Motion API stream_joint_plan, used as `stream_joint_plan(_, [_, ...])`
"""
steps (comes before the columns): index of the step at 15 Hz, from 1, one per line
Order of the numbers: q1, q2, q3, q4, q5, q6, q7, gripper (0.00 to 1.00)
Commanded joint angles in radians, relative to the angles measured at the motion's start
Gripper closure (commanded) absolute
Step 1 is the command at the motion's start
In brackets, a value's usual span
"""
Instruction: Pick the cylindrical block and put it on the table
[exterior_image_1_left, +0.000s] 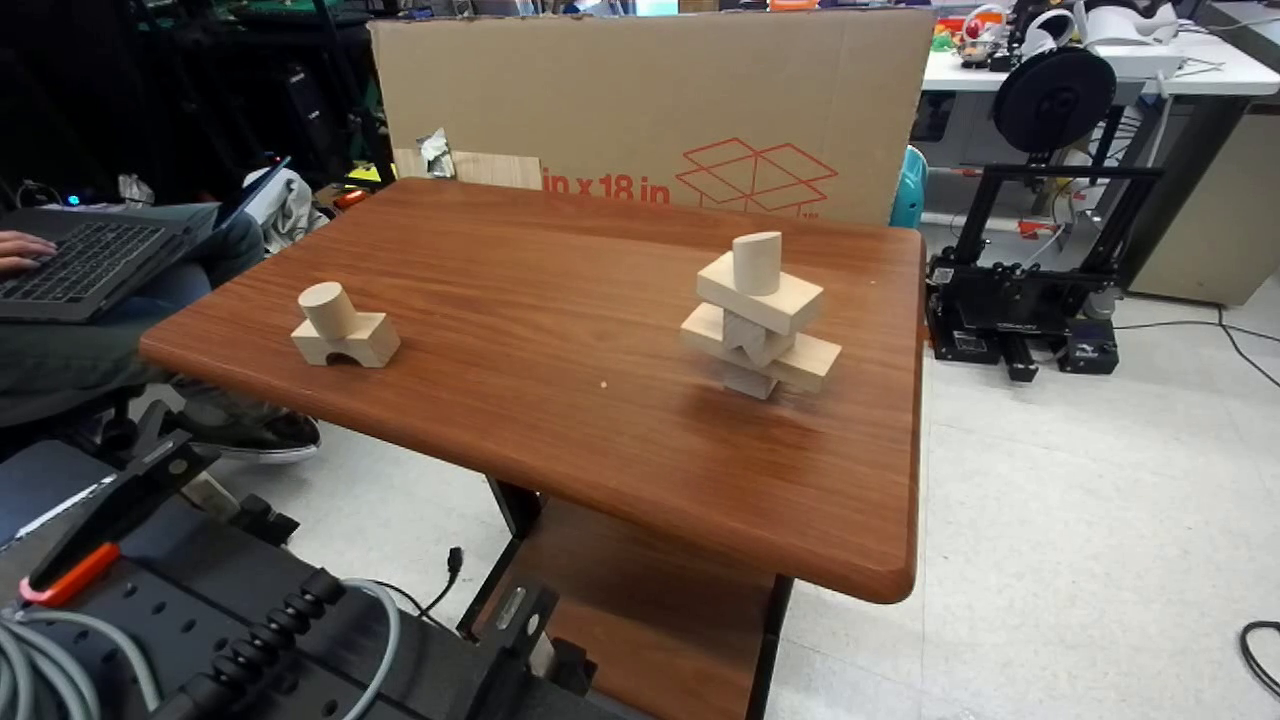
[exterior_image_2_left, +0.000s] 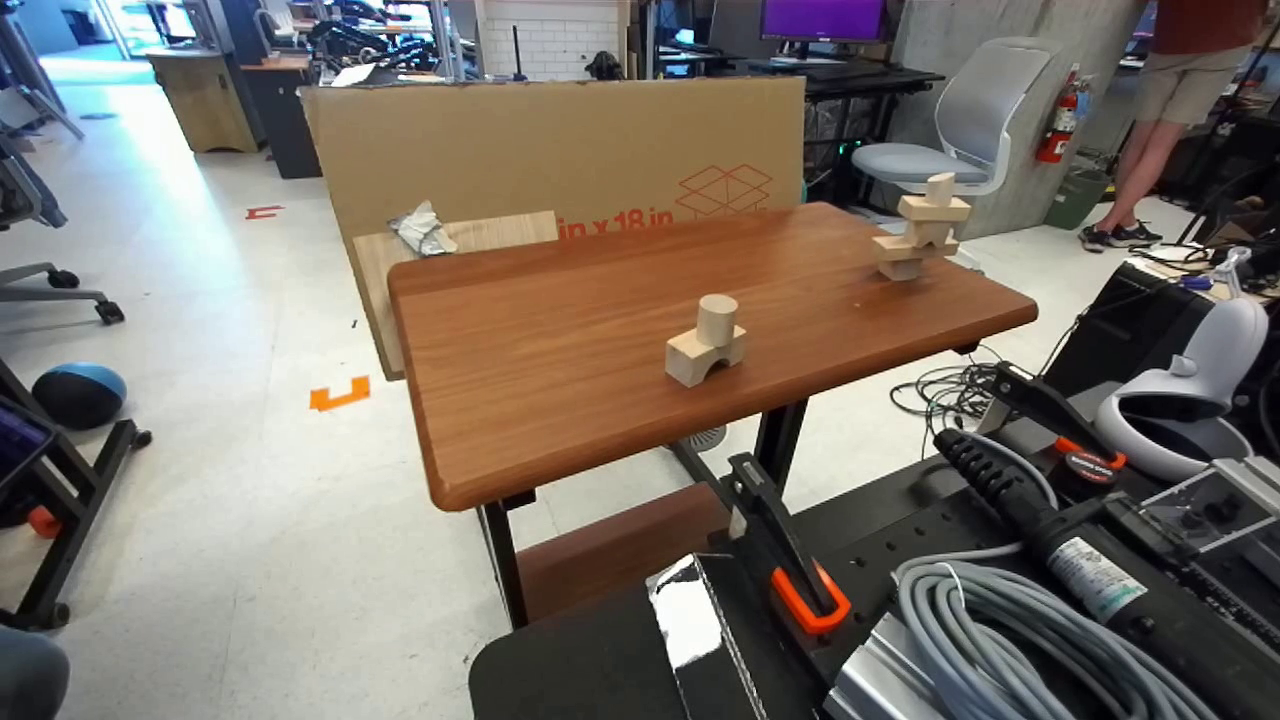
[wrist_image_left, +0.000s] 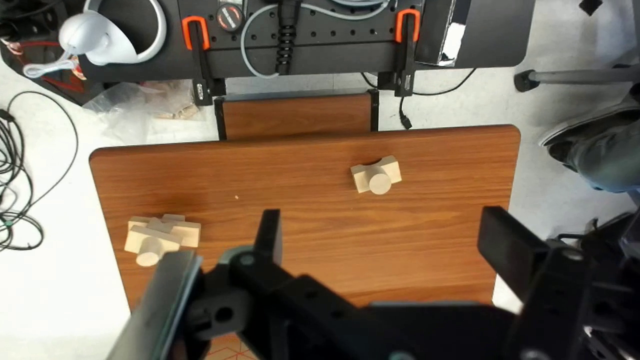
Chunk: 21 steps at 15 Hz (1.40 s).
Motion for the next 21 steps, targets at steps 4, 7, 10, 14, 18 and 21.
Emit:
stream_joint_plan(4, [0.022,0.411,0.036,0.14,-0.003,0.14,0.018,0.0])
stream_joint_plan(7, [0.026,0.555,0.053,0.193,-0.022,0.178,0.008,0.0])
stream_joint_plan(10, [0.036,0.652,0.072,0.22,-0.061,0.198,0.012,0.0])
stream_joint_plan(14, [0.052,0.738,0.087,0.206,-0.178,0.23,0.008,0.0])
stream_joint_plan(18, [0.084,0.841,0.099,0.244,-0.293,0.24,0.013,0.0])
stream_joint_plan(21, [0.108,0.899,0.109,0.282,-0.313,0.256,0.003,0.0])
